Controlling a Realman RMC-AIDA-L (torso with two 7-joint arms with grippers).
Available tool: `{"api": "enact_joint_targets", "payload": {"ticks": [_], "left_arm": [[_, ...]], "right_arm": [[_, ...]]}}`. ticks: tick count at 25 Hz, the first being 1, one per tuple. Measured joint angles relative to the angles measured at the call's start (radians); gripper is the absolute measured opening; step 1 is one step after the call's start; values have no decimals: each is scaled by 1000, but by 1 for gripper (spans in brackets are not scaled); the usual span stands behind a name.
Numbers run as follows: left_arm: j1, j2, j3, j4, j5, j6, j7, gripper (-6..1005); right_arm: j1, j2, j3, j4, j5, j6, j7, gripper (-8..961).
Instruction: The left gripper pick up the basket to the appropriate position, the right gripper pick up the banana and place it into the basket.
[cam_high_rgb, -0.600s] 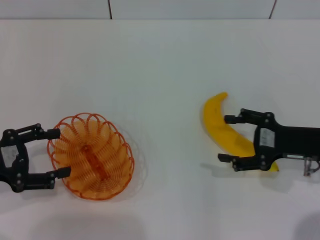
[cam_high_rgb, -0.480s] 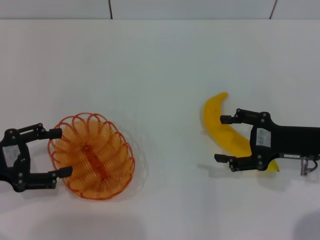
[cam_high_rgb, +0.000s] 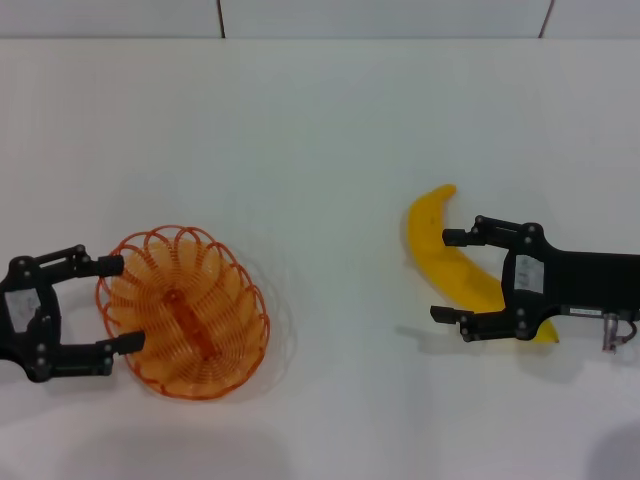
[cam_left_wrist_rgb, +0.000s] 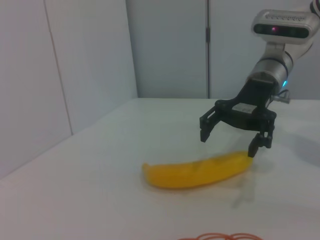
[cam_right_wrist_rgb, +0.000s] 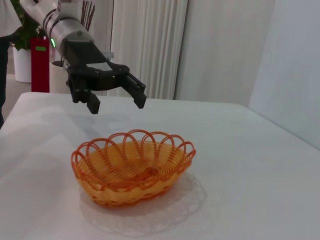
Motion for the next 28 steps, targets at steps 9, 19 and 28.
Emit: {"api": "enact_joint_targets", "payload": {"ticks": [9, 19, 28], "left_arm": [[-72, 22, -30, 180, -57, -8, -521, 874], [-375, 138, 58, 310, 373, -61, -1101, 875], [-404, -34, 300, 466, 633, -157, -911, 875]], "right_arm": [[-2, -1, 5, -7, 2, -1, 4, 892], [20, -2, 3, -7, 2, -6, 7, 891], [36, -3, -3, -6, 1, -10, 9, 891]]}}
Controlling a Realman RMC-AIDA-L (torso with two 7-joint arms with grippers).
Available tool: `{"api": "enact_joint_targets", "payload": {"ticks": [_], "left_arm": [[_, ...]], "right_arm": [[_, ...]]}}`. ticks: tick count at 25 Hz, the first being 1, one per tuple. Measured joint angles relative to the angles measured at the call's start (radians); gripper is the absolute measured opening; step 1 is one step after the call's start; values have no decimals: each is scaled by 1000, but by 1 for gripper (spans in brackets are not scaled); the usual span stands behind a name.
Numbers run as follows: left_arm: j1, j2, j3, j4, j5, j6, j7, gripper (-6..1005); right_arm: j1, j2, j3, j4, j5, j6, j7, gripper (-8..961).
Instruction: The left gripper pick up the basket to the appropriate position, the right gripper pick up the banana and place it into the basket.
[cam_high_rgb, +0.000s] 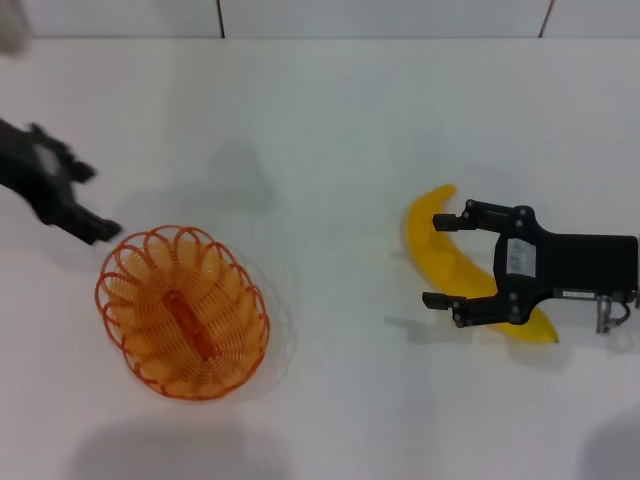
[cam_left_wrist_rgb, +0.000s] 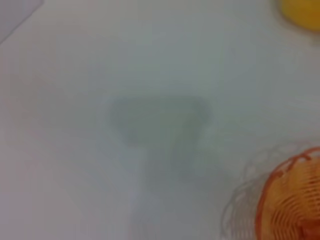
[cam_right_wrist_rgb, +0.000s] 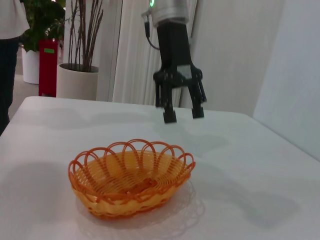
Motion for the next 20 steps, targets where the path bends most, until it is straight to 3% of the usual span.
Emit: {"api": "enact_joint_targets", "payload": {"ticks": [2, 4, 8, 20], "left_arm": [[16, -46, 7, 35, -8, -28, 119, 875], [36, -55, 38, 48, -64, -44, 185, 875], [71, -44, 116, 40, -159, -44, 263, 876], [54, -41, 112, -99, -161, -125, 344, 874]], "right_arm": [[-1, 0, 1, 0, 0, 0, 0, 891], [-2, 0, 1, 0, 0, 1, 0, 891], [-5, 0, 0, 1, 0, 0, 5, 891], [0, 0, -1, -3, 0, 4, 38, 891]]}}
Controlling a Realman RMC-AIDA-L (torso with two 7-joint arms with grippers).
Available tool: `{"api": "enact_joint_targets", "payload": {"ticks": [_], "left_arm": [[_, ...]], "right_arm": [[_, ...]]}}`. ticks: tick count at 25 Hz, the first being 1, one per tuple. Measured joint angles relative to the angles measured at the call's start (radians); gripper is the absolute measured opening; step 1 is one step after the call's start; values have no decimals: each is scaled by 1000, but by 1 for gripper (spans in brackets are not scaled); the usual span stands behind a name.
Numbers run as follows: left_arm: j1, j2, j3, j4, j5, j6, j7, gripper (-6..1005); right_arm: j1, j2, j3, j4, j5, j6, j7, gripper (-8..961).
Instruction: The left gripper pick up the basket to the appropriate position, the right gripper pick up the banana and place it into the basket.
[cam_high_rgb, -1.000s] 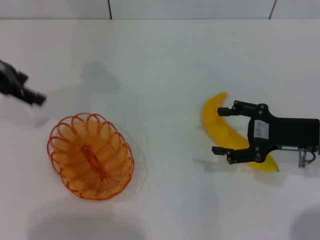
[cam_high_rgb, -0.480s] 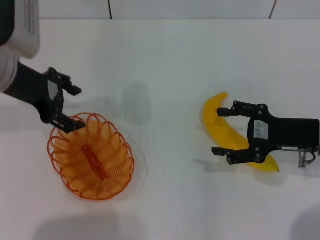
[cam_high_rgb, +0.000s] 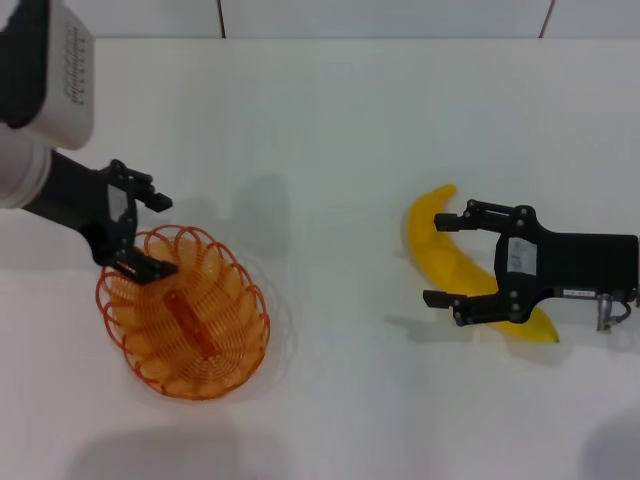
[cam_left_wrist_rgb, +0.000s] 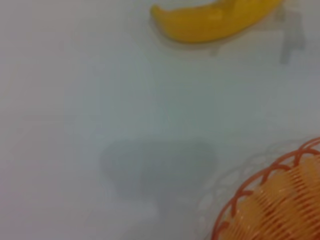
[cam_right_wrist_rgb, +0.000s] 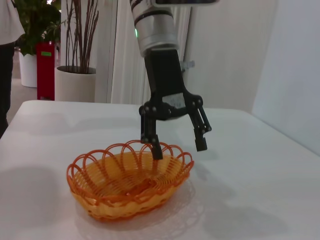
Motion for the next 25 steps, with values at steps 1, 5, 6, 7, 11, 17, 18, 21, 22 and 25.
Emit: {"api": "enact_joint_targets", "payload": {"ticks": [1, 5, 6, 7, 11, 17, 18, 21, 22, 25], "left_arm": [[-9, -1, 2, -25, 1, -17, 8, 874], [-35, 0, 3, -86, 2, -63, 21, 835], [-40, 0, 1, -98, 1, -70, 23, 826], [-42, -1, 0, -100, 1, -74, 24, 816], [-42, -4, 7, -102, 10, -83, 24, 778], [-40, -7, 10, -103, 10, -92, 19, 662], [-41, -7, 12, -103, 10, -93, 17, 659], [-43, -7, 27, -103, 17, -97, 5, 652], [-44, -7, 36, -103, 20, -101, -2, 649], [-45, -6, 48, -104, 25, -120, -29, 403]], "right_arm": [[1, 0, 0, 0, 0, 2, 0, 891], [9, 0, 0, 2, 0, 3, 0, 891], [11, 0, 1, 2, 0, 3, 0, 891], [12, 0, 1, 3, -1, 2, 0, 891], [13, 1, 1, 2, 0, -2, 0, 891], [13, 2, 1, 2, 1, 1, 0, 890], [13, 2, 1, 3, 1, 2, 0, 890], [12, 2, 1, 4, 1, 3, 0, 890], [12, 2, 1, 4, 1, 3, 0, 890], [12, 1, 1, 5, 1, 3, 0, 890]]}}
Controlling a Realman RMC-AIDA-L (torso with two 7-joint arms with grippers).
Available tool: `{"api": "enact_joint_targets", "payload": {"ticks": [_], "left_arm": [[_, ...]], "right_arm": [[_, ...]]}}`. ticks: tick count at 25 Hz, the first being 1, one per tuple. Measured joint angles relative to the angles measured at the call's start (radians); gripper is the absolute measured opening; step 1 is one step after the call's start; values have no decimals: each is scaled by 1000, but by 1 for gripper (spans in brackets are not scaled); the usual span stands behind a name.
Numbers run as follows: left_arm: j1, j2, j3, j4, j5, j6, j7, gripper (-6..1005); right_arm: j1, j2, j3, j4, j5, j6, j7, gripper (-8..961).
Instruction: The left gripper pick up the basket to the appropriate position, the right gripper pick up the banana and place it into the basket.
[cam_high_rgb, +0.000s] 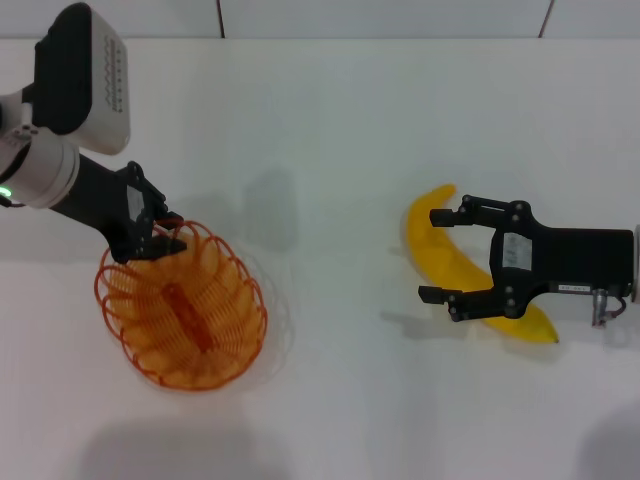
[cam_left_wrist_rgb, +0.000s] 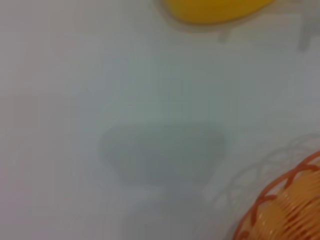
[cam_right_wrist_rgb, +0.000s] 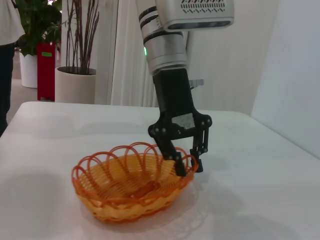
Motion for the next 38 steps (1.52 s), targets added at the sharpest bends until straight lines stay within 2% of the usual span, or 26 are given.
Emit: {"api": "enact_joint_targets", "payload": {"ticks": [6, 16, 22, 28, 33, 38], "left_arm": [[-1, -1, 0, 6, -1, -20, -7, 169], [4, 5, -7, 30, -5, 29, -43, 123], [61, 2, -59, 172, -32, 156, -94, 104], [142, 8, -90, 279, -161, 261, -142, 86], [173, -1, -89, 315, -170, 241, -294, 67], [165, -3, -76, 259, -172, 184, -504, 67]], "right_arm": [[-4, -1, 3, -1, 0, 0, 0, 890], [-12, -1, 7, -5, 0, -3, 0, 890], [-25, -1, 8, -5, 1, -3, 0, 890], [-35, -2, 14, -5, 3, 0, 0, 890], [-35, -2, 22, -5, 4, 0, 0, 890], [-28, -1, 21, -5, 15, -2, 0, 889]]}}
